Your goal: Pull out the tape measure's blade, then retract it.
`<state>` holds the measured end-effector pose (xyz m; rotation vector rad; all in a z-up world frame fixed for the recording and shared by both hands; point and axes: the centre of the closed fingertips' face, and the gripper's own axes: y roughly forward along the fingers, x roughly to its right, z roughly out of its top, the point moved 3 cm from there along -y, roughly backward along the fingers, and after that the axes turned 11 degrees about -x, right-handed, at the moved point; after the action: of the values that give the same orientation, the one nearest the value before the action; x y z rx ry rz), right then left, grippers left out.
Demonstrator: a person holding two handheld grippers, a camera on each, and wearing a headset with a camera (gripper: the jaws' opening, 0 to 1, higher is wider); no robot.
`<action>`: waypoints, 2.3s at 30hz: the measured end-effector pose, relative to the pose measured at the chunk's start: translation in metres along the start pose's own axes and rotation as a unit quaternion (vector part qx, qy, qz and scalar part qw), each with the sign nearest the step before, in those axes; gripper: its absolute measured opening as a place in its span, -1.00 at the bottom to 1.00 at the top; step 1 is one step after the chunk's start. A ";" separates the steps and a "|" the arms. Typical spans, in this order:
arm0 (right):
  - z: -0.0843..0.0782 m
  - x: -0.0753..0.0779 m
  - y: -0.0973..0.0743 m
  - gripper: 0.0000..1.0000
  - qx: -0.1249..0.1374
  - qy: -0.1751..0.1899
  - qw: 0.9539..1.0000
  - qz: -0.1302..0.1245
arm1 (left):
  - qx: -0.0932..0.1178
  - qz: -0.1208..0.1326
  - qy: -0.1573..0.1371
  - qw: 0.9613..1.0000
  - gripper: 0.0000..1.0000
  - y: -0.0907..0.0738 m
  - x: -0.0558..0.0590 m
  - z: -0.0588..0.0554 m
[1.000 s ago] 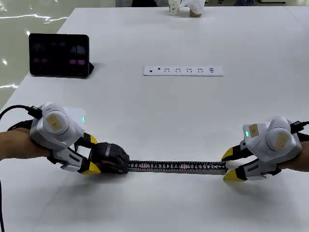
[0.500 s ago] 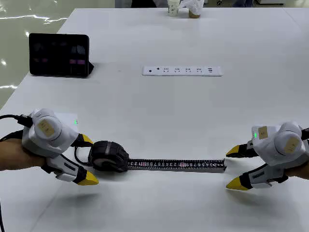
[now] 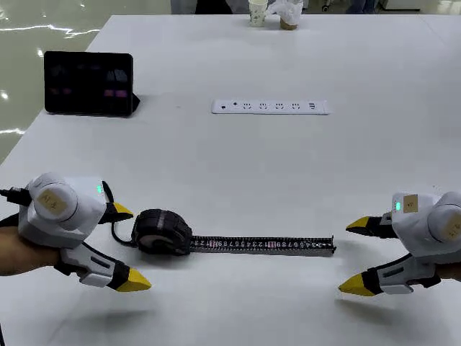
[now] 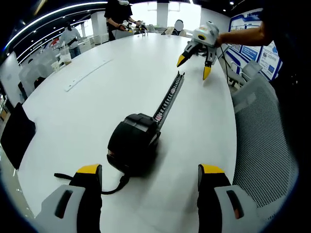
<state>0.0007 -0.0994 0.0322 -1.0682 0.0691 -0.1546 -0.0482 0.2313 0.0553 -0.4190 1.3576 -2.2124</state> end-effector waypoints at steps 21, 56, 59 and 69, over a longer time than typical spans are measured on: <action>0.005 -0.022 -0.011 0.62 0.041 0.056 0.997 -0.029 | 0.053 0.016 -0.066 0.996 0.73 -0.009 0.028 -0.005; 0.015 -0.050 -0.021 0.98 0.105 0.128 0.983 -0.078 | 0.142 0.078 -0.158 0.974 0.98 -0.023 0.047 0.004; 0.016 -0.053 -0.021 0.98 0.106 0.130 0.982 -0.082 | 0.145 0.083 -0.162 0.973 0.98 -0.023 0.051 0.004; 0.022 -0.057 -0.025 0.98 0.126 0.160 0.973 -0.111 | 0.152 0.110 -0.190 0.964 0.98 -0.024 0.059 0.001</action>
<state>-0.0548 -0.0834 0.0638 -0.7868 0.2164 -0.5247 -0.1031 0.2063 0.0768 -0.5187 0.8052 -1.9842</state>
